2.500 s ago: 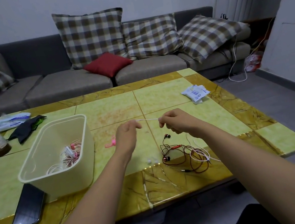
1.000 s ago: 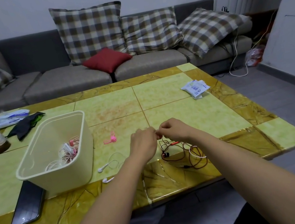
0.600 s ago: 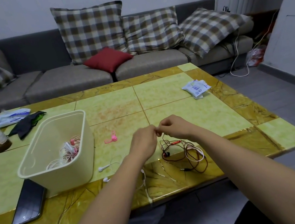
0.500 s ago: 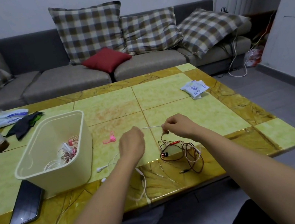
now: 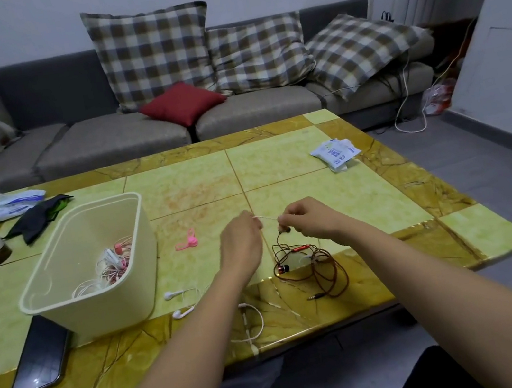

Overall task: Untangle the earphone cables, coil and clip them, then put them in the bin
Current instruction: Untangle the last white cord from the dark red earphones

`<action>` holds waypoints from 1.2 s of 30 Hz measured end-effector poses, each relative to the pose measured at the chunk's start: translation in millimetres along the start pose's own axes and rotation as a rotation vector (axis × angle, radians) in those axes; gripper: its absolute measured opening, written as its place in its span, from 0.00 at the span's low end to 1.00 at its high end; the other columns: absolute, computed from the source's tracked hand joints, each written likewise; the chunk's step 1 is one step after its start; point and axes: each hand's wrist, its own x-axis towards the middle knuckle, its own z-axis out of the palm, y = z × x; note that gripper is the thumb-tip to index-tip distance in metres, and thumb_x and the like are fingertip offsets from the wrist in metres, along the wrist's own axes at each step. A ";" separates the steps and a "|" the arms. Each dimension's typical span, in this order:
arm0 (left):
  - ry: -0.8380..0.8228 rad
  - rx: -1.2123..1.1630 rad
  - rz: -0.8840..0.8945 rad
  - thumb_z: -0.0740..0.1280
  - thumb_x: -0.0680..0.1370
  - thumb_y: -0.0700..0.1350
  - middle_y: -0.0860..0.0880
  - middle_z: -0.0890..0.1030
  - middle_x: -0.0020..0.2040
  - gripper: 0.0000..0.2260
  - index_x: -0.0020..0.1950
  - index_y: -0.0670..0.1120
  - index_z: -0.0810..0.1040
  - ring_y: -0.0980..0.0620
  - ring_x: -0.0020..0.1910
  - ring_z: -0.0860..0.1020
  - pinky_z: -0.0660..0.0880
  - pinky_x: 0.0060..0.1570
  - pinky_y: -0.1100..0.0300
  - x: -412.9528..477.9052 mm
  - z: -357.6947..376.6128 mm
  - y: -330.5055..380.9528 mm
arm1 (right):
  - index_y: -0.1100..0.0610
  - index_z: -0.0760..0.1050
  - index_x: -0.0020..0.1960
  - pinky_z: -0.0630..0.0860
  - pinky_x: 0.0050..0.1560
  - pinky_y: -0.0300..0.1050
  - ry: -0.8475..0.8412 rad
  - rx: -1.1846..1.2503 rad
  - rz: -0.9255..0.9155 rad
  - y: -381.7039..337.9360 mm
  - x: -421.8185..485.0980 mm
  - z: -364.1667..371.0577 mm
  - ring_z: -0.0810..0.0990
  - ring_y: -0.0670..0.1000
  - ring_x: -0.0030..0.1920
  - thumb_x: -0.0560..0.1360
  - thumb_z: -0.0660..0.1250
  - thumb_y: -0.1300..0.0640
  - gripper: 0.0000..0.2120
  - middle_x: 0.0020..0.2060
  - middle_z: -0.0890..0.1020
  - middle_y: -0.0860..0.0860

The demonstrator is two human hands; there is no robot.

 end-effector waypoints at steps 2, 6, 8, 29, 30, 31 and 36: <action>0.070 0.043 -0.140 0.53 0.83 0.40 0.40 0.81 0.54 0.13 0.58 0.39 0.76 0.40 0.54 0.77 0.68 0.48 0.53 3.9 -7.7 -16.0 | 0.57 0.82 0.41 0.67 0.38 0.39 0.045 0.025 0.046 10.7 -3.9 -5.3 0.70 0.43 0.32 0.80 0.64 0.55 0.13 0.29 0.78 0.40; 0.083 0.193 -0.294 0.54 0.82 0.39 0.39 0.76 0.62 0.13 0.62 0.41 0.74 0.39 0.64 0.69 0.64 0.63 0.50 7.0 -10.9 -29.5 | 0.58 0.81 0.41 0.66 0.37 0.40 0.117 0.130 0.063 10.3 -5.3 -4.8 0.68 0.45 0.32 0.80 0.63 0.56 0.13 0.28 0.76 0.41; 0.181 0.201 -0.281 0.58 0.80 0.41 0.41 0.70 0.66 0.14 0.65 0.43 0.72 0.41 0.66 0.64 0.61 0.64 0.50 2.7 -8.5 -21.7 | 0.62 0.80 0.45 0.66 0.32 0.38 0.057 0.200 0.090 3.4 -3.9 -0.4 0.68 0.46 0.29 0.81 0.61 0.58 0.12 0.26 0.74 0.45; -0.332 -1.018 -0.257 0.56 0.84 0.45 0.52 0.68 0.27 0.13 0.43 0.44 0.72 0.53 0.28 0.70 0.73 0.36 0.59 -49.8 -14.0 -21.1 | 0.57 0.62 0.73 0.73 0.50 0.46 0.359 0.428 0.256 -8.9 -10.1 44.2 0.76 0.53 0.53 0.81 0.61 0.56 0.22 0.58 0.74 0.55; -0.314 -1.051 -0.312 0.56 0.84 0.46 0.53 0.66 0.26 0.12 0.43 0.44 0.72 0.55 0.25 0.67 0.71 0.32 0.61 -53.3 -12.0 -22.9 | 0.54 0.65 0.72 0.71 0.55 0.46 0.384 0.377 0.149 -10.8 -13.9 50.6 0.73 0.52 0.58 0.81 0.59 0.57 0.20 0.64 0.70 0.54; -0.305 -1.068 -0.355 0.56 0.84 0.46 0.54 0.64 0.25 0.12 0.43 0.45 0.71 0.56 0.23 0.64 0.68 0.28 0.63 -55.4 -9.7 -24.3 | 0.51 0.71 0.68 0.67 0.61 0.45 0.378 0.317 0.041 -14.0 -16.4 55.3 0.69 0.51 0.62 0.80 0.57 0.59 0.17 0.67 0.67 0.51; -0.262 -1.233 -0.515 0.55 0.84 0.45 0.55 0.59 0.22 0.13 0.39 0.46 0.67 0.58 0.18 0.55 0.53 0.19 0.66 -69.7 0.4 -30.4 | 0.43 0.79 0.36 0.52 0.54 0.45 0.160 -0.151 -0.046 -13.1 -27.2 82.7 0.63 0.46 0.62 0.77 0.52 0.51 0.19 0.54 0.73 0.41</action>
